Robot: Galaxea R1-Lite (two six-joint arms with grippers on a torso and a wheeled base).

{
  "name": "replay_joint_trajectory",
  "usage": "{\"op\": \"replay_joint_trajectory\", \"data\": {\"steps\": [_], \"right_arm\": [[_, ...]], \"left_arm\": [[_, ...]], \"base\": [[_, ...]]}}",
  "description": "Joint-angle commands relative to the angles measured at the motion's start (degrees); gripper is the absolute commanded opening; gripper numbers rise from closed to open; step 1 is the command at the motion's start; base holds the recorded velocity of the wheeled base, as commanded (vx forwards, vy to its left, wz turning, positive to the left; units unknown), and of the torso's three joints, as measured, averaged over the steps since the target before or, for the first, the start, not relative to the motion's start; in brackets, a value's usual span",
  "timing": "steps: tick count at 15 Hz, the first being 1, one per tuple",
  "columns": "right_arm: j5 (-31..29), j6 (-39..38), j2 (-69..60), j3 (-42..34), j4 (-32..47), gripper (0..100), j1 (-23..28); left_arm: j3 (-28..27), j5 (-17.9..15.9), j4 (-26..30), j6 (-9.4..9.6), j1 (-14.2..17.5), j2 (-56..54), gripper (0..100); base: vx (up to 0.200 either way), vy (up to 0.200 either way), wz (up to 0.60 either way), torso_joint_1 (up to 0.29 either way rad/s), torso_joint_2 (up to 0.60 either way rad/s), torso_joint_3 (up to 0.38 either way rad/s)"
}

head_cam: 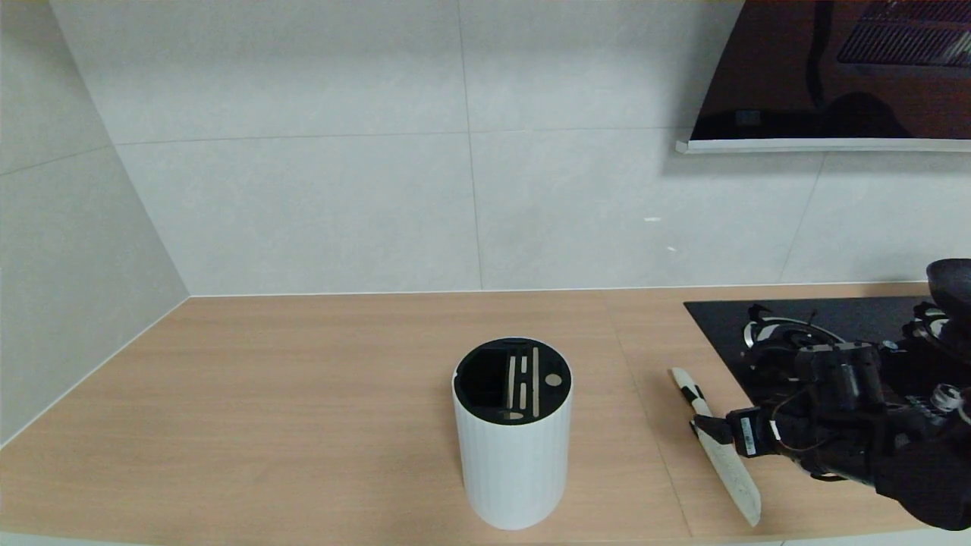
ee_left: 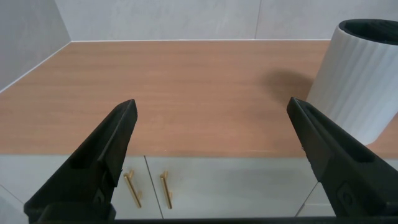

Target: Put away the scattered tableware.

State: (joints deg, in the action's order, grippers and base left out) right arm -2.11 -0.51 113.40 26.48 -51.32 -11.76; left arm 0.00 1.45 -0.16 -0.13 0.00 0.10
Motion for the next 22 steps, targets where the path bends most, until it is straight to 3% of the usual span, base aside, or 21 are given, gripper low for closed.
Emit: {"op": "replay_joint_trajectory", "data": {"steps": [1, 5, 17, 22], "right_arm": [[-2.6, -0.4, 8.7, -0.1, -5.7, 100, 0.0], [-3.4, -3.1, 11.8, 0.6, -10.8, 100, 0.2], [-4.1, -2.7, 16.9, 0.9, -11.8, 100, -0.1], [-7.7, -2.9, 21.9, 1.4, -21.5, 100, -0.1]], "left_arm": [[0.0, 0.0, 0.0, -0.04, 0.0, 0.0, 100], [0.0, 0.0, 0.0, -0.04, 0.0, 0.0, 100], [0.0, 0.0, 0.0, -0.04, 0.0, 0.0, 100], [0.0, 0.0, 0.0, -0.04, 0.0, 0.0, 100]], "base": [[0.0, 0.0, 0.0, 0.0, 0.0, 0.0], [0.0, 0.0, 0.0, 0.0, 0.0, 0.0], [0.0, 0.0, 0.0, 0.0, 0.0, 0.0], [0.0, 0.0, 0.0, 0.0, 0.0, 0.0]]}}
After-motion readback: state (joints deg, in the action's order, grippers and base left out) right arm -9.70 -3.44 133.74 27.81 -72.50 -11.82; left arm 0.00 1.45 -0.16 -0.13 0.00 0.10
